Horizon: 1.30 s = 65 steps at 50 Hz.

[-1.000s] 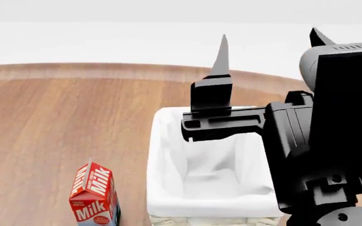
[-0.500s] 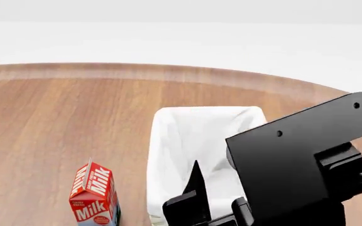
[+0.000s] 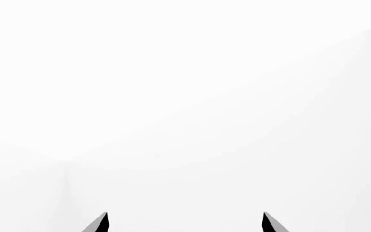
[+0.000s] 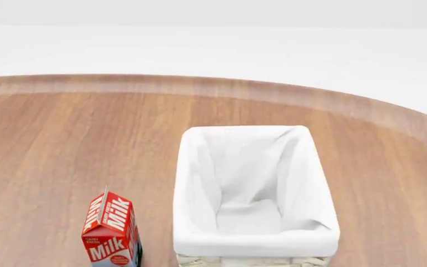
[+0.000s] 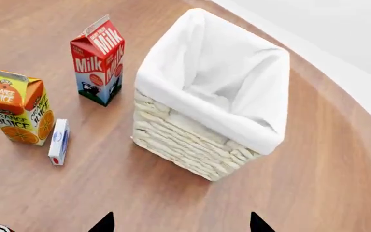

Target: Pick up the alphabet soup and the tomato sauce, and put them in the basket.

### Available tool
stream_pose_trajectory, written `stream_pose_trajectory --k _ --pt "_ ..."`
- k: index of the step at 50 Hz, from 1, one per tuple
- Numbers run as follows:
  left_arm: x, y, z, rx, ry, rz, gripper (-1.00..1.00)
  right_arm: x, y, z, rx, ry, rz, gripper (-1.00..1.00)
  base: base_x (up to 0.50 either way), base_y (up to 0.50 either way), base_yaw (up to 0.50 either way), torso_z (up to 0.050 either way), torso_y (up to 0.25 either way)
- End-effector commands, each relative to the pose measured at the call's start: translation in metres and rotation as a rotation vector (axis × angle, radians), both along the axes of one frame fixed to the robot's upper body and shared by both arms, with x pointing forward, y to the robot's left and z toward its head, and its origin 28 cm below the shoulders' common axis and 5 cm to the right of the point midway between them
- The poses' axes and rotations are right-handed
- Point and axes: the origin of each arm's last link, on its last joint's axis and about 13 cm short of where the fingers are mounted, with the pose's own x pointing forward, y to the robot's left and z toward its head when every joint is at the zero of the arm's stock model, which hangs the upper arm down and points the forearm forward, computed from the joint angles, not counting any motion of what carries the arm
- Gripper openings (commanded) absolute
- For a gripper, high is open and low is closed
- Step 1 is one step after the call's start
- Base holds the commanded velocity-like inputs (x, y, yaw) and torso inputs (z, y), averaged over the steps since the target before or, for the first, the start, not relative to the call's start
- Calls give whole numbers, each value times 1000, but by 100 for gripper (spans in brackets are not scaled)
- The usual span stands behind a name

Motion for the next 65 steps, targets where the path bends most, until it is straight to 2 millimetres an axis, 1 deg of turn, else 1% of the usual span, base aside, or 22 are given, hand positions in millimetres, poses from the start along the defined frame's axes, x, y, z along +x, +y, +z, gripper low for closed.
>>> stream_pose_trajectory --k 1,3,7,8,11,13,14,17,18,21,23,24,25,28,30,33,34,36,39,40,46,65 --pt "-1 1 -3 -3 -1 4 100 -18 1 -24 6 90 2 100 0 0 0 0 0" --pt "-1 0 -3 -2 -1 4 100 -18 0 -22 5 99 7 100 0 0 0 0 0" --pt "-1 0 -2 0 -2 3 100 -23 2 -34 2 130 20 100 0 0 0 0 0" --pt "-1 0 -2 -2 -2 3 100 -24 3 -31 3 141 27 100 0 0 0 0 0" --pt "-1 0 -2 -2 0 2 100 -24 4 -30 14 154 33 100 0 0 0 0 0" --pt "-1 0 -3 -4 2 2 100 -27 5 -39 29 170 32 100 0 0 0 0 0" --pt "0 0 -1 -3 1 2 100 -27 5 -37 37 177 34 100 0 0 0 0 0" --pt "0 0 1 -2 0 1 100 -29 6 -44 62 193 32 100 0 0 0 0 0" --pt "0 0 0 -1 0 2 100 -29 6 -41 73 195 34 100 0 0 0 0 0" --pt "0 0 -1 -3 2 3 100 -31 8 -44 87 206 36 100 0 0 0 0 0" --pt "-1 0 -3 -2 2 3 100 -31 8 -40 95 213 33 100 0 0 0 0 0" --pt "-1 0 -2 -2 1 3 100 -32 8 -41 91 214 35 100 0 0 0 0 0" --pt "-1 0 -2 -3 2 4 100 -33 9 -47 98 225 30 100 0 0 0 0 0" --pt "-1 0 -3 -4 4 2 100 -34 9 -43 102 227 35 100 0 0 0 0 0" --pt "-1 0 -3 -2 4 1 100 -34 10 -50 107 233 33 100 0 0 0 0 0" --pt "-2 0 -5 -2 4 2 100 -34 11 -47 101 237 38 100 0 0 0 0 0" --pt "-2 0 -6 -3 6 1 100 -35 12 -55 101 244 43 100 0 0 0 0 0" --pt "-2 0 -5 -3 6 3 100 -34 11 -53 90 236 49 100 0 0 0 0 0" --pt "-2 0 -6 -3 6 1 100 -33 12 -56 78 230 54 100 0 0 0 0 0" --pt "-2 -1 -7 -3 7 0 100 -35 14 -64 65 227 64 100 0 0 0 0 0" --pt "-1 -1 -4 -2 9 0 100 -34 18 -62 46 217 85 100 0 0 0 0 0" --pt "-2 0 -6 -5 8 -2 100 -39 25 -72 -3 166 163 100 0 0 0 0 0"
